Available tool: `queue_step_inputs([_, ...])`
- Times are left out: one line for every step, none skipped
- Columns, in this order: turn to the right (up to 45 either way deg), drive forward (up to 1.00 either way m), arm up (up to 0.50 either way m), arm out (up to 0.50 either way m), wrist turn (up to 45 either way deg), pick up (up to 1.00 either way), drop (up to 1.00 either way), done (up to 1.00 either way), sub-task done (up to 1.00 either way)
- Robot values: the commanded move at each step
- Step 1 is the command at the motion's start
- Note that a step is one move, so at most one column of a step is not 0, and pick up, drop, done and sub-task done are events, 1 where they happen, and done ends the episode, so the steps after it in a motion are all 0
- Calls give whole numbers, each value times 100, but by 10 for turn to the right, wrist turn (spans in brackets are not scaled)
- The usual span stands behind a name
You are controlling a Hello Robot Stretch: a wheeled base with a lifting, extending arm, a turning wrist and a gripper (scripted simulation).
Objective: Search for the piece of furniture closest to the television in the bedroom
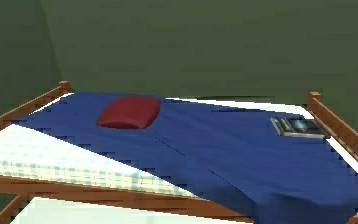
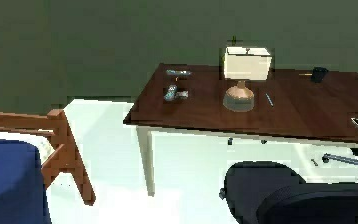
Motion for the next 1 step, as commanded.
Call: queue_step_inputs([0, 0, 0, 0, 0, 0, 0, 100, 0])
